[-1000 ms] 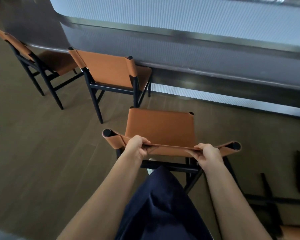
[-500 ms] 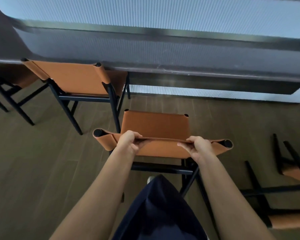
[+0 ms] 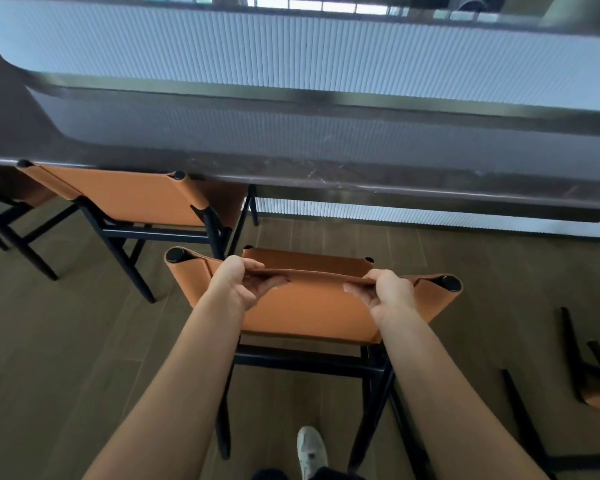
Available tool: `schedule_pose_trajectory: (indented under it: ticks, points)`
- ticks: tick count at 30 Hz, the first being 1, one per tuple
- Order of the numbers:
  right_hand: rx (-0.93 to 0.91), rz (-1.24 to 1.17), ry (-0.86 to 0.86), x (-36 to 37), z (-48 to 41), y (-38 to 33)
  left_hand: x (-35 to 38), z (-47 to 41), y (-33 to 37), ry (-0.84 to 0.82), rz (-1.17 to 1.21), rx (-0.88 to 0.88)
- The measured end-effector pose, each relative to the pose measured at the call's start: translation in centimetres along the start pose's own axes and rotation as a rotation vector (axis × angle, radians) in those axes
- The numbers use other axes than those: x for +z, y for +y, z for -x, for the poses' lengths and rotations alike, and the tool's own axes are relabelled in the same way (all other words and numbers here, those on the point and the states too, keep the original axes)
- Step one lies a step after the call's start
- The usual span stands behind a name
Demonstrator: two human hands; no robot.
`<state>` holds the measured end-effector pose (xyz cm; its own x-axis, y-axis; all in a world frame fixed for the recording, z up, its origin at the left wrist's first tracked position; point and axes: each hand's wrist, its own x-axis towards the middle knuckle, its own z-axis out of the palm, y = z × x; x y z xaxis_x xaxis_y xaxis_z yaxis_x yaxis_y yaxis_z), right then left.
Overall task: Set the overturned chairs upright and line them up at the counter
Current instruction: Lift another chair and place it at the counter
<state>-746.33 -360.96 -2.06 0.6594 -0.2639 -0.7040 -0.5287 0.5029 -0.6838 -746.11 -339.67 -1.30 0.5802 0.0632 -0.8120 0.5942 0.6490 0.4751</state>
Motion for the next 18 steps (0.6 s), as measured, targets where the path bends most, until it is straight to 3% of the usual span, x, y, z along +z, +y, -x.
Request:
schedule_pose_trajectory:
  ticks: [18]
  points:
    - [-0.005, -0.023, 0.074, 2.4, -1.6, -1.7, 1.5, -1.5, 2.6, -0.071, -0.043, 0.016]
